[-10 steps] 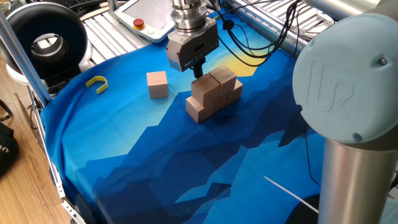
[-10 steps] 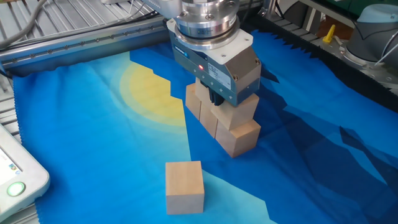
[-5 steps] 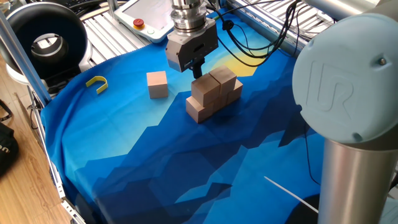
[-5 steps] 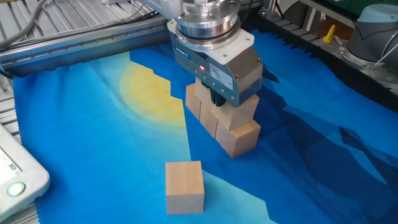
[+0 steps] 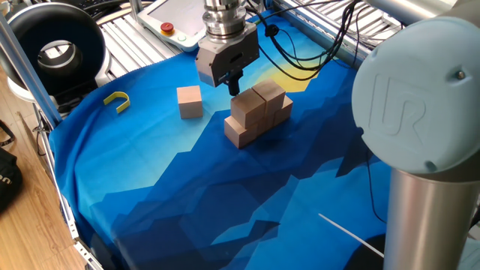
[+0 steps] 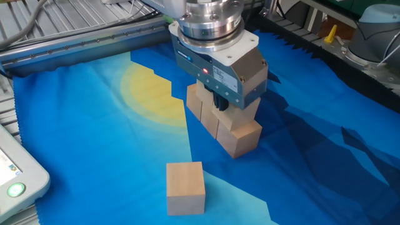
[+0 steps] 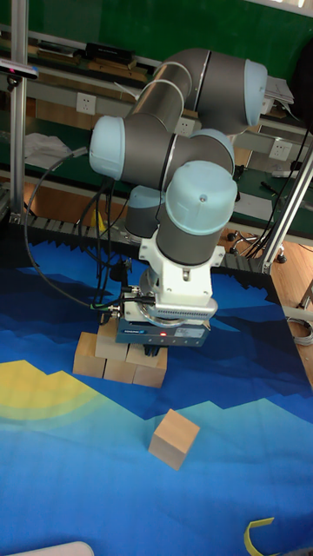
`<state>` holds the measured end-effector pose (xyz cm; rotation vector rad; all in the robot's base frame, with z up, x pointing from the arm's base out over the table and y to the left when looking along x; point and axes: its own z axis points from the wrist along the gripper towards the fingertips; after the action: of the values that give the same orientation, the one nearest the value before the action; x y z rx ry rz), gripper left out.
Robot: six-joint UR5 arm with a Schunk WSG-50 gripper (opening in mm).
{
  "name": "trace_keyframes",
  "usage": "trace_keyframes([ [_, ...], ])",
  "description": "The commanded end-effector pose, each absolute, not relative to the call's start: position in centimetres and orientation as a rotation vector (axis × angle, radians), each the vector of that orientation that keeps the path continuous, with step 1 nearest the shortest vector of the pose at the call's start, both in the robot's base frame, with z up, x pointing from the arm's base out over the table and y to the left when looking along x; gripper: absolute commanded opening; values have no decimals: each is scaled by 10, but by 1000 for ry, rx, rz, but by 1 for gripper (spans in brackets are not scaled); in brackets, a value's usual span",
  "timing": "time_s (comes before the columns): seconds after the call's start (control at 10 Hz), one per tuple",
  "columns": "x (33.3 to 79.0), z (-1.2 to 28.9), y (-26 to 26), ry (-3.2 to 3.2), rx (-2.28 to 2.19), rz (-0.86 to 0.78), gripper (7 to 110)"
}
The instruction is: Stack the blocks into a pyramid shape
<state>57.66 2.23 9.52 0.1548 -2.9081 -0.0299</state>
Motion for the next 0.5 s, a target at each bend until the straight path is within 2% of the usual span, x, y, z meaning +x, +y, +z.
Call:
trace_keyframes([
  [0.0,585,98,25,-2934,176,-15,7],
  [0.1,593,100,15,-2958,199,56,7],
  [0.4,619,111,24,-3050,250,83,7],
])
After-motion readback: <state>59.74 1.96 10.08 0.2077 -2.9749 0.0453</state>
